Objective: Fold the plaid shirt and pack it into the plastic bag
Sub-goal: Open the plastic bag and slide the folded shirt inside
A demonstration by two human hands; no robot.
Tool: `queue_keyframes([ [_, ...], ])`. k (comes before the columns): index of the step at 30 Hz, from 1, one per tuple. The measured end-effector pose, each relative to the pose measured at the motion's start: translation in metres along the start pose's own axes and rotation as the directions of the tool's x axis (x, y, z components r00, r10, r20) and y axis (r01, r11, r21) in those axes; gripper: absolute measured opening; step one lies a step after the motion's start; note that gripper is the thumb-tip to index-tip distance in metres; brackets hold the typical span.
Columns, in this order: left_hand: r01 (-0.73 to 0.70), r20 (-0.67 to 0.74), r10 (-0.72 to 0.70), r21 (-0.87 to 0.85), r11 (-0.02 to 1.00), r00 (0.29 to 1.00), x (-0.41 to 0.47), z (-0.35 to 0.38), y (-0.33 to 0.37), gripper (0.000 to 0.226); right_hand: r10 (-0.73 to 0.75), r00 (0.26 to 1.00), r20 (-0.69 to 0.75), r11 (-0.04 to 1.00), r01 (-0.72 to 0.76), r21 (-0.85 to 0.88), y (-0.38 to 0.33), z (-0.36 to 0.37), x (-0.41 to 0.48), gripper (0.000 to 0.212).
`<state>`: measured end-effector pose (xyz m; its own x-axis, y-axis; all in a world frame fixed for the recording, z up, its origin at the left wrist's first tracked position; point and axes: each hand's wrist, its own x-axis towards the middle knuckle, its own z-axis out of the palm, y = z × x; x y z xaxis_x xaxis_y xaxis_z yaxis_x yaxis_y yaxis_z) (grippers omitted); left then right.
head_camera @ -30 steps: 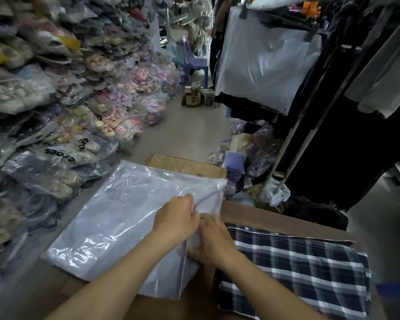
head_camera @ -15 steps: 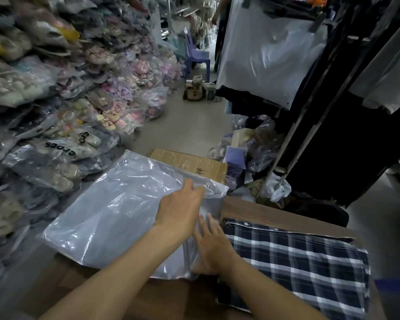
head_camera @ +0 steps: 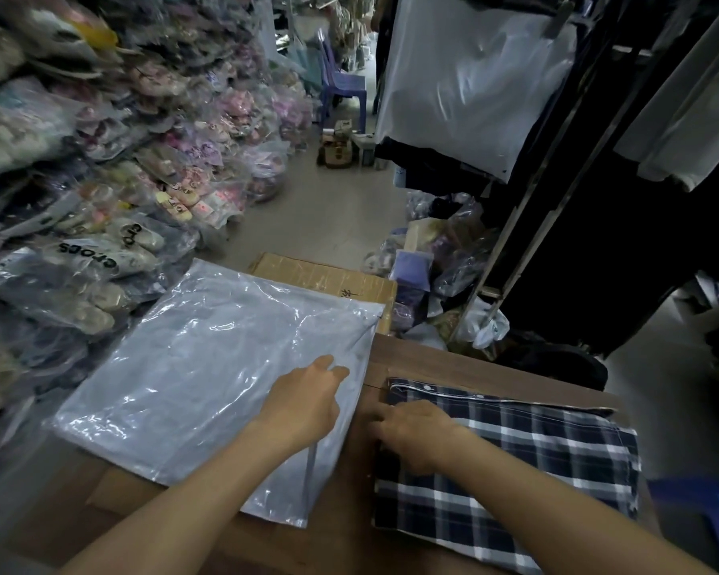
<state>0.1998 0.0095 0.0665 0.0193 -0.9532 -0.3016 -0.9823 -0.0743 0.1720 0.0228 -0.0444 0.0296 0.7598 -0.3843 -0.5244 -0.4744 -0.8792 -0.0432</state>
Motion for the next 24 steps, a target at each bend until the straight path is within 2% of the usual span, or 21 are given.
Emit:
queue_keyframes([
  [6,-0.015,0.017,0.016,-0.055,0.998,1.000,0.002,0.006,-0.001,0.051,0.042,0.997,-0.069,0.999,-0.041,0.026,-0.004,-0.018,-0.007,0.025],
  [11,-0.025,0.013,0.028,-0.147,0.989,1.000,0.005,0.010,-0.003,0.060,-0.067,0.935,-0.350,0.986,0.115,0.118,-0.014,-0.039,-0.014,0.023],
  [14,-0.028,0.021,0.033,-0.189,0.982,0.999,0.003,0.009,-0.003,0.066,-0.098,0.904,-0.416,0.982,0.157,0.109,-0.019,-0.038,-0.005,0.021],
  [19,-0.026,0.009,0.028,-0.179,0.983,1.000,-0.002,0.001,-0.002,0.070,-0.068,0.915,-0.397,0.991,0.109,0.081,-0.014,-0.020,0.019,0.023],
  [24,-0.064,0.005,0.066,-0.207,0.976,0.998,-0.010,-0.004,0.000,0.076,0.047,0.889,-0.456,0.999,-0.051,0.002,-0.004,-0.014,0.045,0.046],
])
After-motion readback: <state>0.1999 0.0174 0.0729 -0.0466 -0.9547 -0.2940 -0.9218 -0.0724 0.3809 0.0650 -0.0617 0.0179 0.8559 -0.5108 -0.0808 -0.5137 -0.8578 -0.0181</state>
